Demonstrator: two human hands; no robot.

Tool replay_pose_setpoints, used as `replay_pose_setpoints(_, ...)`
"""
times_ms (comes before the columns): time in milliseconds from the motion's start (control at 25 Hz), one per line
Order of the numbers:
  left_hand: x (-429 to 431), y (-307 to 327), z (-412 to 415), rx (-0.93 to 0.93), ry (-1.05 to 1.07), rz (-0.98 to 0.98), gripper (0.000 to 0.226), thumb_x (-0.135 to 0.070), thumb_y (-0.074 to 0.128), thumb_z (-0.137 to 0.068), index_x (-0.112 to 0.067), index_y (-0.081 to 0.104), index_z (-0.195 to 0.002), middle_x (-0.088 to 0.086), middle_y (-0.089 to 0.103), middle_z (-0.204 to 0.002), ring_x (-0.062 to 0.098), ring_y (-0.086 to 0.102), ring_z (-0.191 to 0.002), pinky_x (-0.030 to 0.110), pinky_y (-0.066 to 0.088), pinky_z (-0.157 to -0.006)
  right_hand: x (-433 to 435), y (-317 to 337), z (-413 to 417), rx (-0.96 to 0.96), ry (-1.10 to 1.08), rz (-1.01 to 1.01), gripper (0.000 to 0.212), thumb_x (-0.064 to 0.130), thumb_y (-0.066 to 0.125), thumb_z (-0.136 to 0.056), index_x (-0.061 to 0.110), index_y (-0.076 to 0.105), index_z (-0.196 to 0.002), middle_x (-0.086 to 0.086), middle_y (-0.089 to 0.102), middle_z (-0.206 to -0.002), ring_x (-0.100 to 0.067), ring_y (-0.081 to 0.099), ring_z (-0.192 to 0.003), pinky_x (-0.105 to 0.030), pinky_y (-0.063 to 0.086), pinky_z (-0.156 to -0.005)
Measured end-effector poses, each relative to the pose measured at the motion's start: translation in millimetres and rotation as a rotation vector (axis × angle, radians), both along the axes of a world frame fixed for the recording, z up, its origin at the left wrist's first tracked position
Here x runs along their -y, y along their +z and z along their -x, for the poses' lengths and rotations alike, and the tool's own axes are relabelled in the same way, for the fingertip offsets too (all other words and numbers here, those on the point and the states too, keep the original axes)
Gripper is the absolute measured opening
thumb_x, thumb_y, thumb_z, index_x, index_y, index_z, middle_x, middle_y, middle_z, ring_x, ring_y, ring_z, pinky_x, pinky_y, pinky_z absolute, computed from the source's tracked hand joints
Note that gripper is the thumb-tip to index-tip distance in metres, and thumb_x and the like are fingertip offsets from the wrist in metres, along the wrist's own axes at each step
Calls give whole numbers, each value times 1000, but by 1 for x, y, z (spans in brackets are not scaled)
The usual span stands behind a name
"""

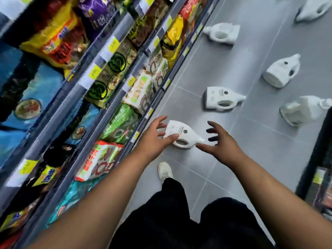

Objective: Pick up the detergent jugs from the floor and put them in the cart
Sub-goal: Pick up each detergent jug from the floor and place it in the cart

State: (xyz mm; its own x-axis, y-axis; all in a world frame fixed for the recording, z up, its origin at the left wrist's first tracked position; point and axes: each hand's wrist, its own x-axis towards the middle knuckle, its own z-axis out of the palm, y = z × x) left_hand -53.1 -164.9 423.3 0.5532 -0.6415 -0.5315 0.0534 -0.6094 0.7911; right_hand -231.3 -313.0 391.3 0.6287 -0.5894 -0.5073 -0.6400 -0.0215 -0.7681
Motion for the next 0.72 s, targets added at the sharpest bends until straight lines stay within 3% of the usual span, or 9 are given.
replay_pose_setpoints(200, 61, -100, -76, 96, -173, -137, 74, -29, 80, -81, -28, 41, -144, 1, 52, -129, 23, 56, -115, 41, 49, -101, 22, -102, -34, -73, -259, -99, 82, 32, 82, -75, 38, 36, -143, 3, 53, -126, -14, 60, -96, -35, 52, -83)
replay_pose_setpoints(320, 97, -185, -96, 204, -345, -245, 80, -41, 79, -80, -30, 37, -147, 2, 53, -135, 20, 56, -117, 39, 47, -103, 32, -190, -38, -138, -323, -155, 83, 35, 80, -76, 39, 33, -144, 0, 53, -127, -18, 61, -95, -35, 50, -86)
replay_pose_setpoints(440, 121, -284, -109, 253, -496, -347, 85, -46, 78, -79, -29, 33, -149, 6, 53, -139, 23, 56, -121, 40, 45, -105, 33, -288, -37, -212, -360, -188, 91, 40, 80, -75, 40, 25, -148, -6, 49, -135, -25, 55, -116, -40, 45, -99)
replay_pose_setpoints(600, 129, -407, -124, 274, -511, -413, 89, -48, 77, -79, -30, 29, -151, 9, 50, -141, 26, 54, -123, 43, 45, -106, 31, -407, -33, -243, -366, -211, 97, 39, 80, -75, 37, 19, -150, -15, 45, -139, -25, 45, -129, -36, 39, -105)
replay_pose_setpoints(720, 121, -501, -127, 264, -455, -422, 98, -50, 77, -79, -41, 13, -153, 13, 43, -146, 28, 51, -128, 45, 43, -107, 25, -490, -26, -278, -404, -261, 104, 41, 81, -73, 36, 14, -152, -18, 39, -142, -27, 41, -132, -35, 35, -106)
